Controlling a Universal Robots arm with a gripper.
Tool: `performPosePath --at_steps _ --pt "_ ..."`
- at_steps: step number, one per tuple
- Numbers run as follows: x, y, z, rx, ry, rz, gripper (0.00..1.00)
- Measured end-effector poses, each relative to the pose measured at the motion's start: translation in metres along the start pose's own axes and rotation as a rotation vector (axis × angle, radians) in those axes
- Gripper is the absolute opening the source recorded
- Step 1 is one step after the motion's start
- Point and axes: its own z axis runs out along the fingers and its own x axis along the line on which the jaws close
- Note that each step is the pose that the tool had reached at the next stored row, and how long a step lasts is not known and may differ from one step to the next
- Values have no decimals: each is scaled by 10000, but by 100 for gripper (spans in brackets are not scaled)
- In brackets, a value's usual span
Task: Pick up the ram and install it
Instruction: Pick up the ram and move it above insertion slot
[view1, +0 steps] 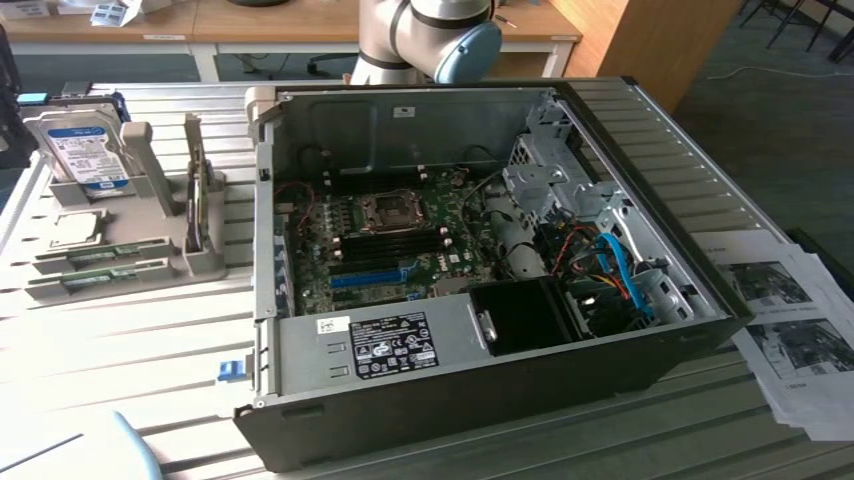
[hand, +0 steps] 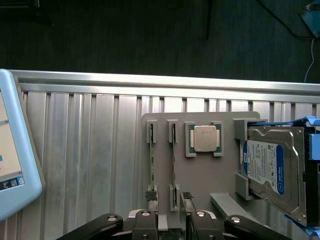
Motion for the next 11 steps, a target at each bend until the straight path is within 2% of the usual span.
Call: performPosePath --at_steps 4,11 --pt "0 1 8 1 -2 0 30" --pt "3 -3 128 0 -4 0 30"
